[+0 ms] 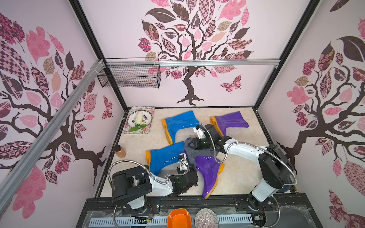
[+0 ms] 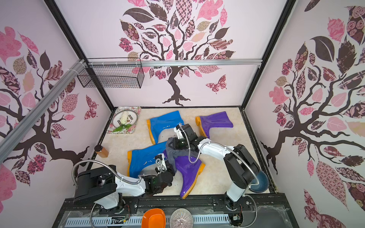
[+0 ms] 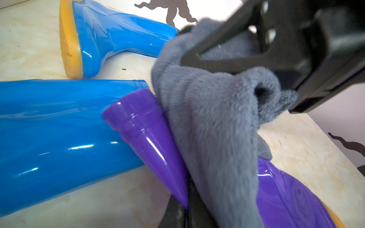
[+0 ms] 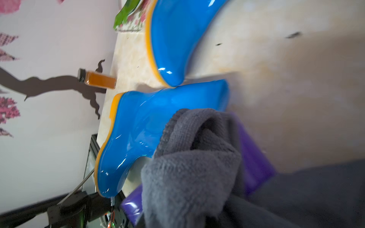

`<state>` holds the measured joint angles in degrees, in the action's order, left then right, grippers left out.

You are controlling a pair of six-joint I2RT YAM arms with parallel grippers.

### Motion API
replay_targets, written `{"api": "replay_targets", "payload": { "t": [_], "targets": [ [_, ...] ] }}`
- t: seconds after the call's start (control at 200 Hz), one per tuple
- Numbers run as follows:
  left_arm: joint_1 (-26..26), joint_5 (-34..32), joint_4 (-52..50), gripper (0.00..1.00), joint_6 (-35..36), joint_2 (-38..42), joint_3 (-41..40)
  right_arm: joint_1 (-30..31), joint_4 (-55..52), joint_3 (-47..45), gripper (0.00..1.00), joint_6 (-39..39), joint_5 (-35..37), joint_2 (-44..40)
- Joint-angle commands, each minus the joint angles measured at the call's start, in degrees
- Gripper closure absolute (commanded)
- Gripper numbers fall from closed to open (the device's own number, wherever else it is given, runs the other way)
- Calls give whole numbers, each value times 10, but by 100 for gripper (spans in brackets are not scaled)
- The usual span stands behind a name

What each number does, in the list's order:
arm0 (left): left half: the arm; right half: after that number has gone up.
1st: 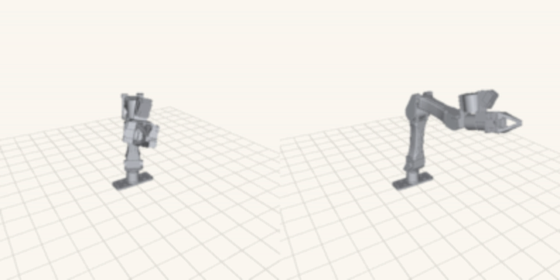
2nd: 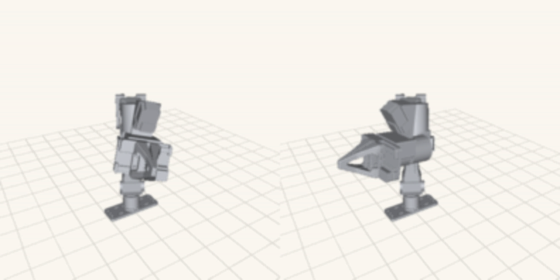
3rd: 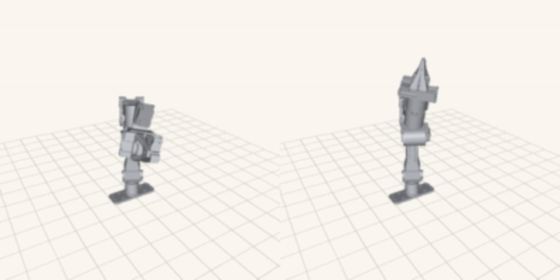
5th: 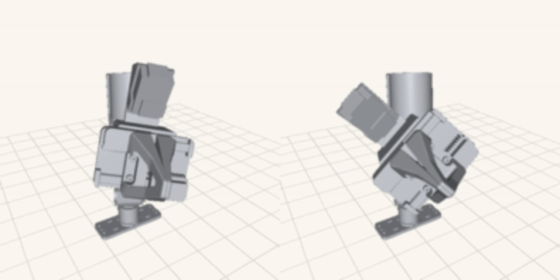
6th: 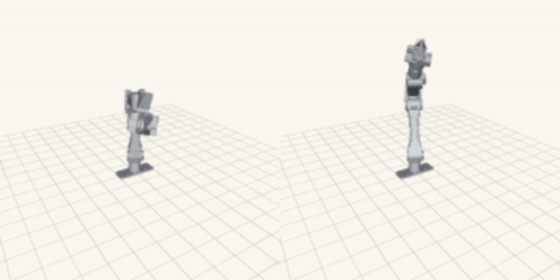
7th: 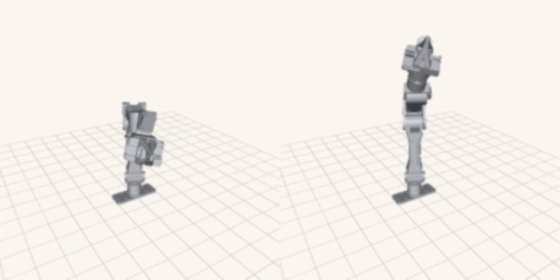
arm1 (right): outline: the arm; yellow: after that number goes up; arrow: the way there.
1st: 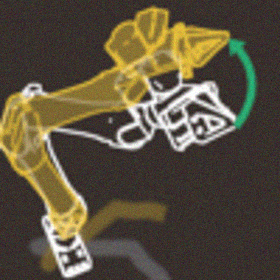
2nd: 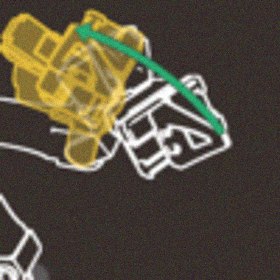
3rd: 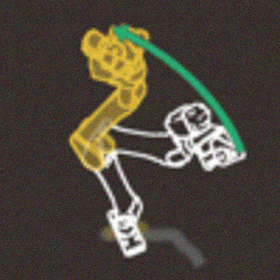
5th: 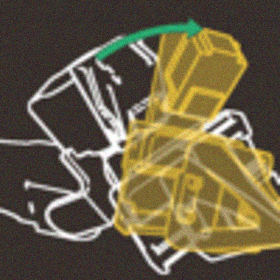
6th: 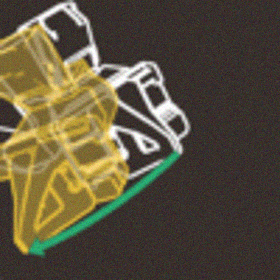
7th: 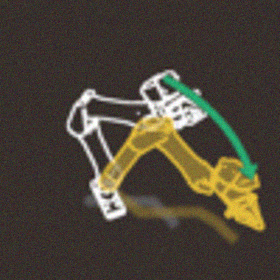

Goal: Wipe the rubber boots with a cloth
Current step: Wipe the dirt off the rubber boot, then pick up the rubber boot from the center of the board.

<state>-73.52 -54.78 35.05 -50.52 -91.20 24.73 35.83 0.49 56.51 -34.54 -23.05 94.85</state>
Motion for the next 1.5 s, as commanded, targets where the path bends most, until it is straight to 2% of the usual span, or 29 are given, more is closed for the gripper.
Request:
{"api": "replay_targets", "payload": {
  "t": [0.0,0.17,0.335,0.46,0.66,0.93,1.1,1.32,1.495],
  "targets": [
    [-1,-31,17,100,8,17,5,-18,-43,-80,100,5,70,-69],
    [0,-29,29,100,14,3,12,-18,-161,-203,100,-6,211,-247],
    [2,-31,29,100,36,8,26,-19,-312,-216,100,-15,309,-414],
    [4,-33,23,100,69,19,45,-19,-368,-187,100,-42,288,-513],
    [4,-32,20,100,98,32,66,-19,-483,-46,100,-6,332,-571],
    [1,-26,25,100,241,55,179,-19,-605,195,100,46,486,-619],
    [-1,-16,42,100,313,32,257,-18,-631,311,100,83,535,-621],
    [6,-3,70,100,389,-23,340,-19,-640,385,100,115,534,-606],
    [48,22,60,100,394,-43,369,-19,-637,381,100,119,519,-608]
  ]
}}
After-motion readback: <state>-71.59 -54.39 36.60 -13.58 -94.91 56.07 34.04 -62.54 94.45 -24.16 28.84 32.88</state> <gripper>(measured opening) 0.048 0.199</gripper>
